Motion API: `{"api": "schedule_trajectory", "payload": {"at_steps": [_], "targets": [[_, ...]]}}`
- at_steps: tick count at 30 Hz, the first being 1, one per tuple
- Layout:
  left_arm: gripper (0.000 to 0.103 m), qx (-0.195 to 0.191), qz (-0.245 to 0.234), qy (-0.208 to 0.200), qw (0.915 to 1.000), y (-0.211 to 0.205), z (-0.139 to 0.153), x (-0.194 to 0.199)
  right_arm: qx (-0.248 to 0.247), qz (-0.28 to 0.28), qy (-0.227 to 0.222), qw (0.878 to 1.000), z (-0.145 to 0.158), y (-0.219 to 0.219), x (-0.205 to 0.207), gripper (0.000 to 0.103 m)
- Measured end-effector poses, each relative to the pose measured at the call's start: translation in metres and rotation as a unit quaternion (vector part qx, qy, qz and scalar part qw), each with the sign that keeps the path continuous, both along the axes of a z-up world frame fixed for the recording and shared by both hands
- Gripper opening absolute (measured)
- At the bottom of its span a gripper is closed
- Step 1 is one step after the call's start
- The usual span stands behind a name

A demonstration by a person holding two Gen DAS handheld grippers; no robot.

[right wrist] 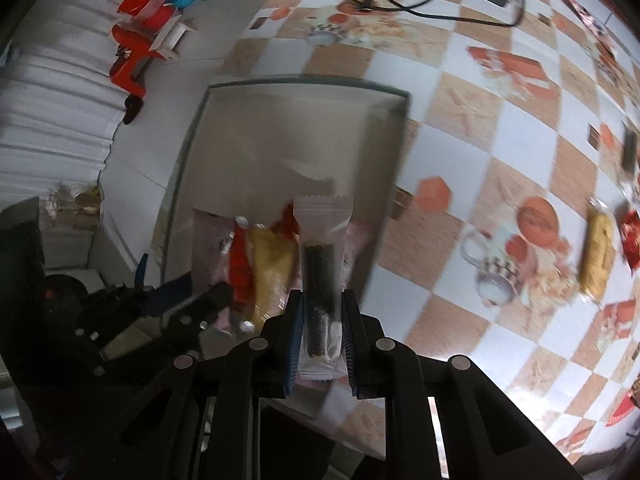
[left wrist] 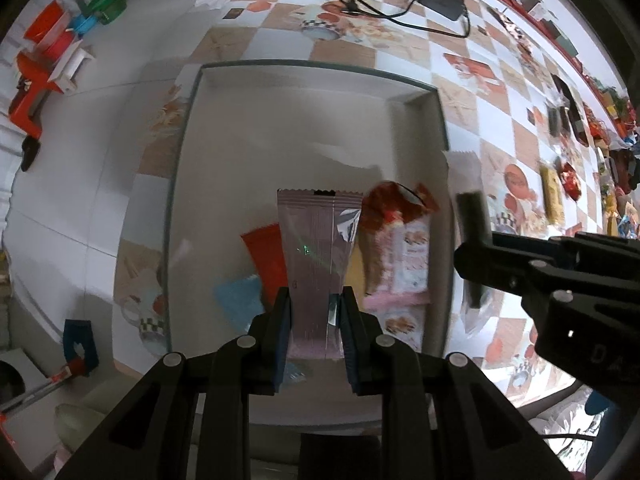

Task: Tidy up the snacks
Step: 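Carry the pink bar and clear packet over the white tray, then open both grippers to drop the pink bar and clear packet into the tray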

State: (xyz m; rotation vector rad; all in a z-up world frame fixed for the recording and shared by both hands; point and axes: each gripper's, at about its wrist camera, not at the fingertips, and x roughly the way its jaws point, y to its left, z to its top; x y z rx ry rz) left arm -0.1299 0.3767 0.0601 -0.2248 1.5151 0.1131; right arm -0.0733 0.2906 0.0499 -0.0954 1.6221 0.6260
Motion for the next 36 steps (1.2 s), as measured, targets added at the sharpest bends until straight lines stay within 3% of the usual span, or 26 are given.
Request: {"api": "schedule_trajectory", "payload": {"at_steps": [6,8,10,13,16,17,18,19,28,31,36], "targets": [[0.027,-0.002,0.015,0.004,0.9999,0.016,-0.006,0.003,-0.002,0.003,0.009,1.0,-0.011,0.032,0.011,0.02],[0.033,-0.003,0.012,0.006,0.9999,0.016,-0.008,0.0,-0.004,0.004,0.013,1.0,-0.015,0.038,0.011,0.02],[0.05,0.002,0.01,0.008,0.9999,0.015,-0.01,-0.004,-0.004,0.006,0.018,1.0,-0.018,0.042,0.009,0.02],[0.069,0.007,0.01,0.007,0.9999,0.015,-0.01,-0.007,-0.003,0.008,0.029,1.0,-0.024,0.047,0.008,0.021],[0.075,0.011,0.013,0.007,0.9998,0.014,-0.009,-0.01,-0.006,0.009,0.03,0.999,-0.025,0.053,0.006,0.027],[0.076,0.011,0.015,0.007,0.9998,0.014,-0.009,-0.011,-0.008,0.01,0.03,0.999,-0.026,0.052,0.006,0.042],[0.077,0.012,0.017,0.008,0.9998,0.014,-0.008,-0.012,-0.01,0.01,0.028,0.999,-0.026,0.052,0.006,0.064],[0.077,0.012,0.018,0.008,0.9997,0.013,-0.008,-0.011,-0.011,0.01,0.024,1.0,-0.025,0.052,0.005,0.07],[0.078,0.021,0.006,0.01,0.9997,0.0,-0.005,-0.012,-0.025,0.008,0.005,1.0,-0.017,0.037,-0.001,0.071],[0.078,0.024,0.0,0.009,0.9997,-0.006,-0.004,-0.01,-0.029,0.008,0.003,1.0,-0.017,0.03,-0.003,0.086],[0.078,0.027,-0.011,0.008,0.9995,-0.015,-0.002,-0.006,-0.028,0.002,0.0,1.0,-0.014,0.018,-0.002,0.086]]}}
